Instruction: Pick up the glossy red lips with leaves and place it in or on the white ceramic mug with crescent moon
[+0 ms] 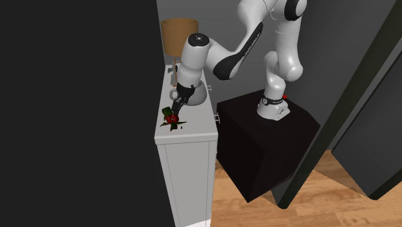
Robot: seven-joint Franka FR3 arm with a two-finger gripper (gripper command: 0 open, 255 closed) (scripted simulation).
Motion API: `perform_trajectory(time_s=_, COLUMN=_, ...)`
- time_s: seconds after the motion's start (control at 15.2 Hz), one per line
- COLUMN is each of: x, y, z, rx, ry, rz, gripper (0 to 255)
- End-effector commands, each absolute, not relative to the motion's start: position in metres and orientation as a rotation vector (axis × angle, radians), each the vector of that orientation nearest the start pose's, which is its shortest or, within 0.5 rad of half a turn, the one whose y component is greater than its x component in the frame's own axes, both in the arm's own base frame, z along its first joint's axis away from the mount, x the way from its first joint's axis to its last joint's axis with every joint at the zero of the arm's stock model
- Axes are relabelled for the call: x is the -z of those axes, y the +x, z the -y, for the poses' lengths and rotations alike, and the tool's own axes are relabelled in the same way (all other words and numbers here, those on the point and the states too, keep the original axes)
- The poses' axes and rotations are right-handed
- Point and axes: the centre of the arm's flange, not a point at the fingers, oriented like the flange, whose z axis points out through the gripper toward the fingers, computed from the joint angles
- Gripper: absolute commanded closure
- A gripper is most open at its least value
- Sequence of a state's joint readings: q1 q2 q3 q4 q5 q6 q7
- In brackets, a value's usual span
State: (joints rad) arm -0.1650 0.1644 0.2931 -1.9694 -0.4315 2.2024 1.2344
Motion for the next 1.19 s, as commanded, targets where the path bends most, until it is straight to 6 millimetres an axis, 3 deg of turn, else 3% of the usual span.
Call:
perform_trajectory(time_s=0.0, x=-0.401, y=0.596, z=-0.057, rx=0.428, ry=-2.998, rz=-1.39, gripper=0)
perform_trajectory(time_s=0.13, x=-0.401, y=0.596, z=-0.057, rx=0.428, ry=-2.998, rz=-1.39, gripper=0)
perform_trajectory(time_s=0.2, x=-0.401, y=0.596, z=-0.057, rx=0.428, ry=-2.998, rz=-1.39, gripper=255)
perform_trajectory(time_s=0.79, x=-0.401, y=0.596, z=-0.057, rx=0.428, ry=-2.998, rz=-1.39, gripper=255)
perform_trajectory(time_s=0.86, x=-0.401, y=0.596, z=-0.057, rx=0.428, ry=-2.998, rz=-1.39, gripper=0)
perform_trajectory(time_s=1.12, x=-0.405, y=0.65, z=-0.064, rx=0.154, ry=-2.476, rz=-1.998, gripper=0)
